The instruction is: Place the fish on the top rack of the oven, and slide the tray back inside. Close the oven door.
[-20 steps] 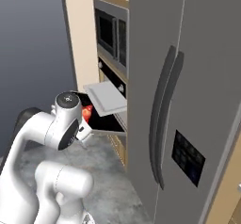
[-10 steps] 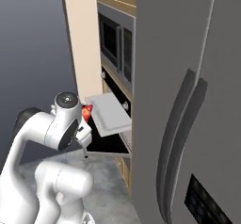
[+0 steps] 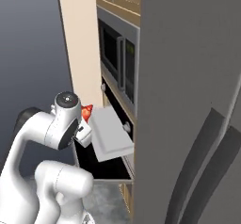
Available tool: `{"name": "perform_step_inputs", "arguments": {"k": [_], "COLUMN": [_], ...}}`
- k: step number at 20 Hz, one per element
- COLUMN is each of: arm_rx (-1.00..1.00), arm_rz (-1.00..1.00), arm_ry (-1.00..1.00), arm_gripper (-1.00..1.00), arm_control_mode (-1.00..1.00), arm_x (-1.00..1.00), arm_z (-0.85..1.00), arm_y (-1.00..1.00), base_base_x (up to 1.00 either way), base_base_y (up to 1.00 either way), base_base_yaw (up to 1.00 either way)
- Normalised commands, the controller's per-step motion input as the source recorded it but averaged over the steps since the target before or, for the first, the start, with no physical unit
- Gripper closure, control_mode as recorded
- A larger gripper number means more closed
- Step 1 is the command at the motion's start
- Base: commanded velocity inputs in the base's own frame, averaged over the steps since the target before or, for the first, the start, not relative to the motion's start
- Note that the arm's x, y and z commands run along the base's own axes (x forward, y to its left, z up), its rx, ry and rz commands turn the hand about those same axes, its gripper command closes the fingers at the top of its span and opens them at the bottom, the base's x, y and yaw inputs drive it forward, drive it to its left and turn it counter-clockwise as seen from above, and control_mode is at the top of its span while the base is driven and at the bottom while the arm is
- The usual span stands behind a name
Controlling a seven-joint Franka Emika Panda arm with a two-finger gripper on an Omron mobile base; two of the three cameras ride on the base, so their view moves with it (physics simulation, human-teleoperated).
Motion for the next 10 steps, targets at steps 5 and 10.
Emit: {"name": "perform_step_inputs", "arguments": {"k": [5, 10], "arm_rx": [0.0, 0.0], "arm_rz": [0.0, 0.01], "arm_ry": [0.0, 0.0], "arm_gripper": [1.0, 1.0], "arm_control_mode": [1.0, -1.0], "arm_x": [0.0, 0.11], "arm_z": [0.0, -0.14], "arm_y": [0.0, 0.01], "base_base_x": [0.65, 0.25], "base_base_y": [0.0, 0.0], "base_base_yaw": [0.06, 0.03]}}
